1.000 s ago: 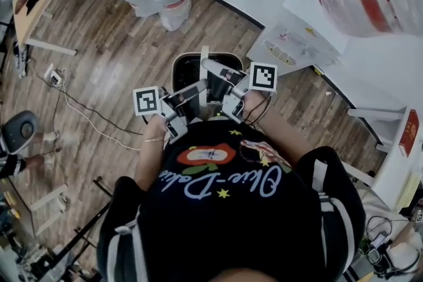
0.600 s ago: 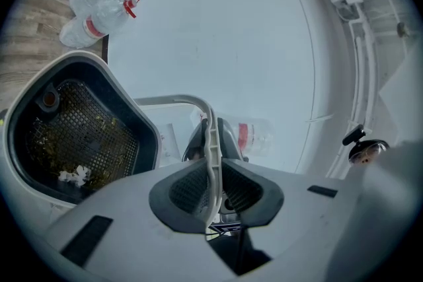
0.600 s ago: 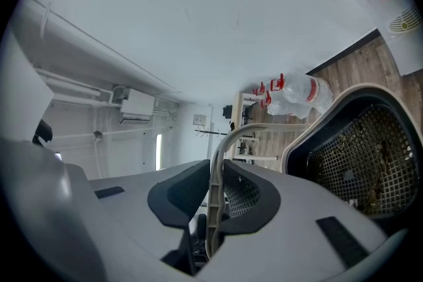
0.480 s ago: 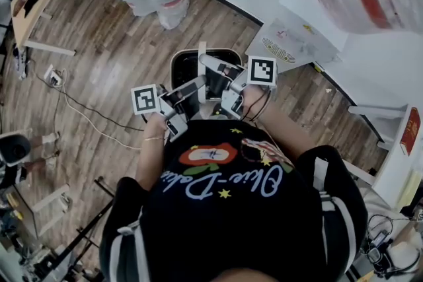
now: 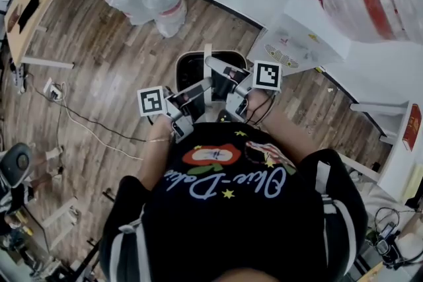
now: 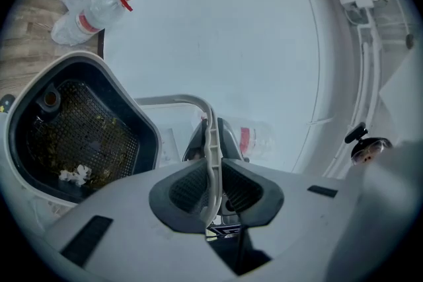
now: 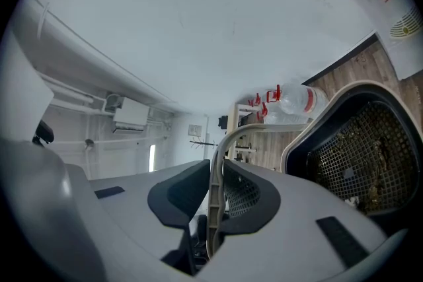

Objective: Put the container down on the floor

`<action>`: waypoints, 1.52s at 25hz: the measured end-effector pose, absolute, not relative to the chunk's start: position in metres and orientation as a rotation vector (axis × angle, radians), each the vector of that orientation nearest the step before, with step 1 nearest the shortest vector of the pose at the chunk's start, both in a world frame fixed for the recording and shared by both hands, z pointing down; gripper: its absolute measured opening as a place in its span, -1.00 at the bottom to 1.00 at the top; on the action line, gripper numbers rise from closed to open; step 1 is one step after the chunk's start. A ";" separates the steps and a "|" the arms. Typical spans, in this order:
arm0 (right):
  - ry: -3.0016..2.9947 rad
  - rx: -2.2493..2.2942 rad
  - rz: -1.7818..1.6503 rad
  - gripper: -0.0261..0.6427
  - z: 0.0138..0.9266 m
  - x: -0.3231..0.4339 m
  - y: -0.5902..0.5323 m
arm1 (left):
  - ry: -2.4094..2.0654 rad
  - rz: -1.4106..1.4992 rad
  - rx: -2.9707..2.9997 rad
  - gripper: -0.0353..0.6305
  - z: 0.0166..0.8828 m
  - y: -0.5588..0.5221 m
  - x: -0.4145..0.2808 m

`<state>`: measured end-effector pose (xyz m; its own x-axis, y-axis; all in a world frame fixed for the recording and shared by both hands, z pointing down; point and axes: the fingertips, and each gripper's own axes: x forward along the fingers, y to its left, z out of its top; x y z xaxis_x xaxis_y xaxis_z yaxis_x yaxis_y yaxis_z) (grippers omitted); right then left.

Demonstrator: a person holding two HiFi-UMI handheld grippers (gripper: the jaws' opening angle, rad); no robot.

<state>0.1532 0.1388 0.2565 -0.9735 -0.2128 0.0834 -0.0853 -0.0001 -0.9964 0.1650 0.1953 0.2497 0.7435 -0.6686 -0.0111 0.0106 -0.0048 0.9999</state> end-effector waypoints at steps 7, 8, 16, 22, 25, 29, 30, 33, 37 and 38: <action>2.129 -0.385 -2.089 -0.76 0.263 0.118 0.091 | -0.513 -0.547 1.490 -0.75 0.258 0.149 0.125; 2.127 -0.392 -2.084 -0.76 0.264 0.113 0.087 | -0.508 -0.542 1.492 -0.75 0.259 0.145 0.120; 2.098 -0.471 -2.058 -0.76 0.269 0.071 0.054 | -0.457 -0.497 1.490 -0.75 0.264 0.113 0.076; 2.053 -0.560 -2.073 -0.76 0.296 0.005 0.009 | -0.407 -0.479 1.470 -0.75 0.288 0.068 0.006; 2.042 -0.590 -2.058 -0.76 0.291 0.007 0.009 | -0.395 -0.462 1.477 -0.75 0.283 0.067 0.007; 2.012 -0.608 -2.023 -0.76 0.283 0.010 0.008 | -0.370 -0.438 1.490 -0.75 0.275 0.067 0.008; 2.001 -0.609 -2.015 -0.76 0.280 0.010 0.008 | -0.365 -0.431 1.497 -0.75 0.273 0.067 0.008; 1.982 -0.625 -1.986 -0.76 0.277 0.011 0.006 | -0.346 -0.415 1.509 -0.75 0.271 0.065 0.007; 1.974 -0.646 -1.960 -0.76 0.278 0.011 0.000 | -0.325 -0.396 1.526 -0.75 0.272 0.059 0.006; 1.976 -0.650 -1.953 -0.77 0.278 0.011 0.000 | -0.320 -0.397 1.529 -0.75 0.272 0.059 0.006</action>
